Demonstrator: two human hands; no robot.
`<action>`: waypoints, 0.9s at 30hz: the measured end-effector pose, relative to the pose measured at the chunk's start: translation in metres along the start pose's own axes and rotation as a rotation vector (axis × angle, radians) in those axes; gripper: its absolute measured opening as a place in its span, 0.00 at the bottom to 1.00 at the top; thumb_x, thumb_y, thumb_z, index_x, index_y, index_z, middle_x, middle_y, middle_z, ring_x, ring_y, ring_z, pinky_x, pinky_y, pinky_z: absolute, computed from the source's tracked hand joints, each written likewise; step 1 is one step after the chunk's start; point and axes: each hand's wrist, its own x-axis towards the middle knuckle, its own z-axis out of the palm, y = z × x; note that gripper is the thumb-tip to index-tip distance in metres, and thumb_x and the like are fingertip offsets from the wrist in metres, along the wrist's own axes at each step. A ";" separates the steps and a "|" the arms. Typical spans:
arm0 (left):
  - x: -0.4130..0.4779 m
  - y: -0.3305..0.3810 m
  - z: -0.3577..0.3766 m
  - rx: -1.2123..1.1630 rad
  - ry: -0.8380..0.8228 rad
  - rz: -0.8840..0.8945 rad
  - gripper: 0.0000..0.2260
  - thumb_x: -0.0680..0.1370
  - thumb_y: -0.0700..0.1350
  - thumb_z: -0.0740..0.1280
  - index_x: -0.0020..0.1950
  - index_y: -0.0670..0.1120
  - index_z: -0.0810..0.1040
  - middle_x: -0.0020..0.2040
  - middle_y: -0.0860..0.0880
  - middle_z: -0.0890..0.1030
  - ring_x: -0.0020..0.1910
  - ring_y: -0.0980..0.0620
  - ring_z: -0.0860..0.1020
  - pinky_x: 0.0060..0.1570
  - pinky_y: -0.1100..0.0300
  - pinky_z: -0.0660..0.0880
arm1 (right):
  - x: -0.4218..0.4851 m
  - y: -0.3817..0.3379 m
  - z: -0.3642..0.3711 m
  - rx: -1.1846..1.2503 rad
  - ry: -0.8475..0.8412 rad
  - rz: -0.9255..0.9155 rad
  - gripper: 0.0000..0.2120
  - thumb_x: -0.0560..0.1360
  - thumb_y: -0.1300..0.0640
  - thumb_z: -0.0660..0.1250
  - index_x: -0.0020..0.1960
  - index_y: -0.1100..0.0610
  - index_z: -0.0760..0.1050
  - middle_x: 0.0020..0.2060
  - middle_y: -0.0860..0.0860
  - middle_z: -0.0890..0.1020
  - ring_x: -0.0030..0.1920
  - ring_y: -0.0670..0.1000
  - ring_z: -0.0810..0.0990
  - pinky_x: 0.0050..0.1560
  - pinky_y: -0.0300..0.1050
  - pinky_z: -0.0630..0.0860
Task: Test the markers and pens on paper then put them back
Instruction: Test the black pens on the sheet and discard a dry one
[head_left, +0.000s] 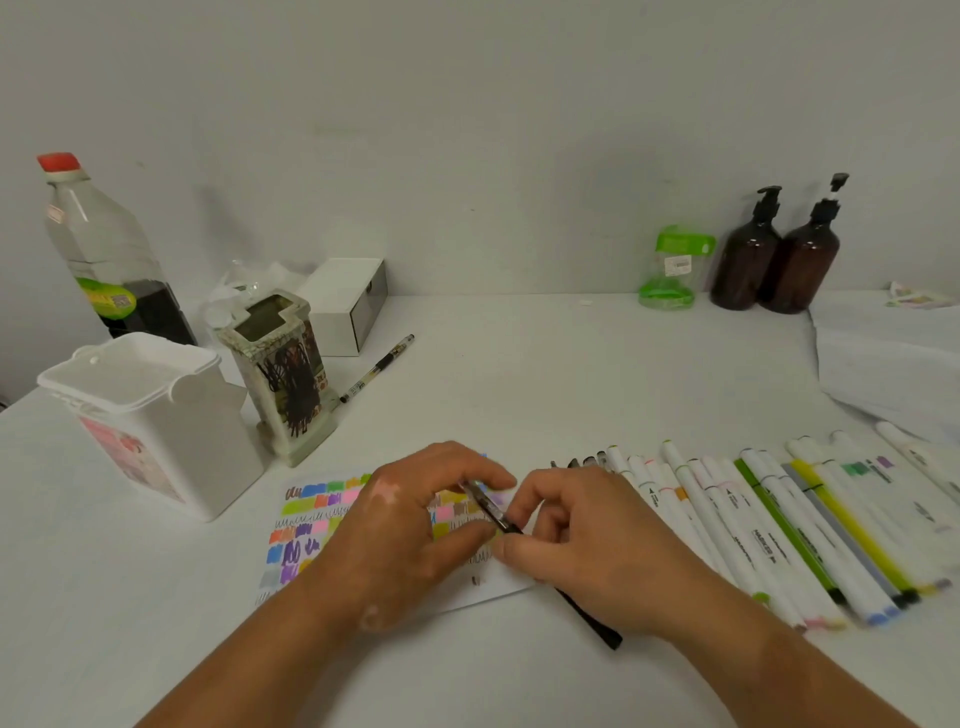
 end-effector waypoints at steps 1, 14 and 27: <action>0.000 -0.002 0.000 0.004 0.016 -0.030 0.19 0.73 0.41 0.77 0.57 0.61 0.79 0.56 0.64 0.77 0.56 0.61 0.78 0.53 0.74 0.73 | 0.001 0.001 0.001 -0.038 0.068 0.014 0.08 0.68 0.42 0.73 0.39 0.45 0.79 0.33 0.44 0.84 0.29 0.40 0.77 0.32 0.35 0.73; 0.005 -0.034 -0.012 0.090 0.134 -0.414 0.06 0.76 0.48 0.73 0.45 0.60 0.81 0.39 0.62 0.81 0.46 0.69 0.77 0.37 0.79 0.72 | 0.012 0.031 0.001 -0.511 0.317 0.176 0.11 0.72 0.42 0.68 0.52 0.44 0.78 0.37 0.43 0.77 0.38 0.44 0.77 0.36 0.38 0.75; 0.003 -0.061 -0.027 0.143 0.182 -0.523 0.03 0.77 0.49 0.72 0.48 0.57 0.82 0.39 0.59 0.79 0.38 0.59 0.78 0.39 0.70 0.74 | 0.053 -0.010 -0.008 -0.493 0.304 0.021 0.05 0.75 0.42 0.70 0.47 0.42 0.78 0.32 0.41 0.80 0.37 0.42 0.79 0.38 0.42 0.76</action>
